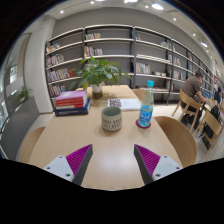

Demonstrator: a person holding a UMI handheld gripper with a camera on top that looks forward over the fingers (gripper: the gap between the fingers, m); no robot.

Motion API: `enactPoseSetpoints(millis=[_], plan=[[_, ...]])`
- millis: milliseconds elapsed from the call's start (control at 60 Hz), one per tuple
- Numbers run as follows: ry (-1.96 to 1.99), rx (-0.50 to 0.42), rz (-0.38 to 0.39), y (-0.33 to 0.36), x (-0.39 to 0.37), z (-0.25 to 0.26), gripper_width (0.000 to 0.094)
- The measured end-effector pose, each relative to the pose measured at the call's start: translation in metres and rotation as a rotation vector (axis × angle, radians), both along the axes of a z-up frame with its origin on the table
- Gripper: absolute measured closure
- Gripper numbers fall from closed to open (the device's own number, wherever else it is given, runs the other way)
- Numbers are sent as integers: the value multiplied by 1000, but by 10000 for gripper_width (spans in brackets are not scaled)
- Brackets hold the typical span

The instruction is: Pour water

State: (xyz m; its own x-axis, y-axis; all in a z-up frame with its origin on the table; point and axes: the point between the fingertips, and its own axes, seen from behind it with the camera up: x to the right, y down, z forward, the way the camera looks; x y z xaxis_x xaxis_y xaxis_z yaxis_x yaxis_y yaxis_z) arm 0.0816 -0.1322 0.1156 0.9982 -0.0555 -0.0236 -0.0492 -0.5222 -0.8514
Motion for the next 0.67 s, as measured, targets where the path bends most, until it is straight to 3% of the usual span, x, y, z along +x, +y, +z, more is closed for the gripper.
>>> enactPoseSetpoints(millis=[250, 467, 667], plan=[[-4, 115, 102, -28, -84, 94, 82], [0, 192, 76, -45, -97, 146, 82], [7, 202, 48, -57, -92, 158, 82]])
